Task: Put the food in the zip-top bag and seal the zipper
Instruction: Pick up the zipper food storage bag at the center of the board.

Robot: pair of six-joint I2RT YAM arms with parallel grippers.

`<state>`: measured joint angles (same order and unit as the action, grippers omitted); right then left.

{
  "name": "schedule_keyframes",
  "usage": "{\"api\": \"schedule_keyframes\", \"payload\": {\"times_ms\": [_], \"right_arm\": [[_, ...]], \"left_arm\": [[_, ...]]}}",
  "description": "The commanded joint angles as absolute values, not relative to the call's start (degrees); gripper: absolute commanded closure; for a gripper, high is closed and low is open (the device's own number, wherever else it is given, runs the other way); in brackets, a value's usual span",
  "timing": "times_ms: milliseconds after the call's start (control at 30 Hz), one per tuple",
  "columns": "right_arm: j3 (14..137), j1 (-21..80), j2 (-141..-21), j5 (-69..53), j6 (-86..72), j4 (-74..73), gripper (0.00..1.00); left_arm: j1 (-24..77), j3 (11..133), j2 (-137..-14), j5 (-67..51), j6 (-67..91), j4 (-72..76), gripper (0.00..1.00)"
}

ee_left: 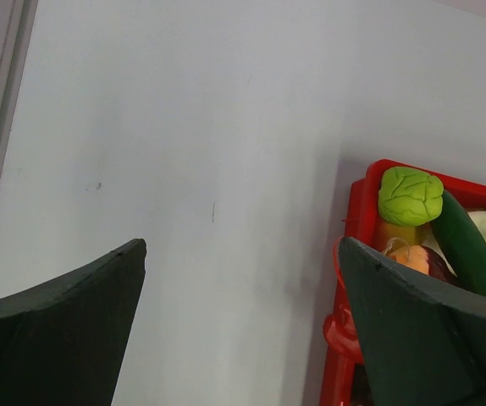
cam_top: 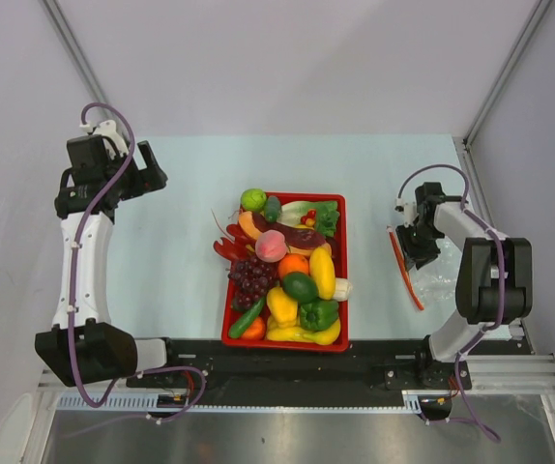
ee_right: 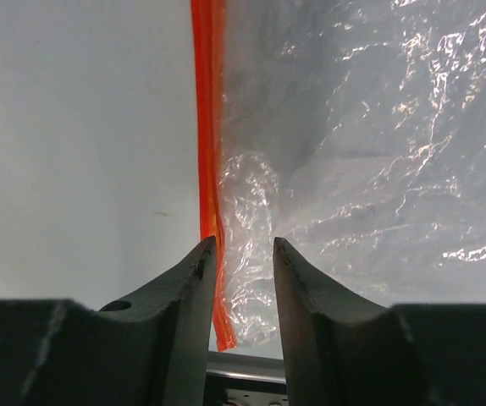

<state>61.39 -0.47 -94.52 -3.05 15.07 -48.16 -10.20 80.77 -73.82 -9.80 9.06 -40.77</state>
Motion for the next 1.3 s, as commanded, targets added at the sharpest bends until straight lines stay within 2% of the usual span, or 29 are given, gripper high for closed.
{"api": "schedule_keyframes", "payload": {"times_ms": [0, 367, 467, 533, 567, 667, 733, 867, 1033, 1267], "right_arm": [[61.26, -1.76, -97.11, -4.48, 14.77, -44.65, 0.61], [60.91, -1.76, -99.76, -7.91, 14.5, -43.68, 0.6], [60.82, -2.02, -99.06, -7.04, 14.41, -43.15, 0.74], [61.52, -2.81, -98.7, -6.86, 14.41, -44.11, 0.94], [62.74, -3.16, -98.01, -7.12, 14.5, -44.82, 1.0], [66.25, -4.83, -94.33, -10.96, 15.55, -48.42, 1.0], [69.15, -6.15, -91.51, -15.27, 16.34, -52.01, 1.0], [77.59, -10.45, -85.27, -32.12, 15.3, -56.16, 1.0], [86.91, -10.99, -81.05, -40.67, 10.82, -57.66, 1.0], [85.35, -11.07, -74.28, -47.81, 3.61, -53.09, 1.0]], "left_arm": [[-10.2, 80.25, -72.77, -10.81, 10.54, -38.67, 0.0], [-10.02, 79.54, -73.21, -11.25, 10.99, -38.14, 0.0], [-9.76, 79.37, -73.21, -11.69, 10.9, -37.62, 0.0], [-9.76, 79.54, -73.04, -13.09, 10.55, -37.09, 0.0], [-9.67, 79.8, -72.86, -13.62, 9.94, -36.83, 0.0], [-8.53, 83.13, -73.12, -15.54, 8.18, -36.83, 0.02], [-4.94, 85.42, -73.47, -14.95, 6.78, -37.0, 0.02], [7.18, 95.33, -75.58, -11.43, 1.94, -37.18, 0.0], [23.18, 106.25, -83.75, -12.92, 2.46, -36.39, 0.0], [41.99, 114.33, -93.24, -13.18, 3.86, -30.76, 0.01]]}}
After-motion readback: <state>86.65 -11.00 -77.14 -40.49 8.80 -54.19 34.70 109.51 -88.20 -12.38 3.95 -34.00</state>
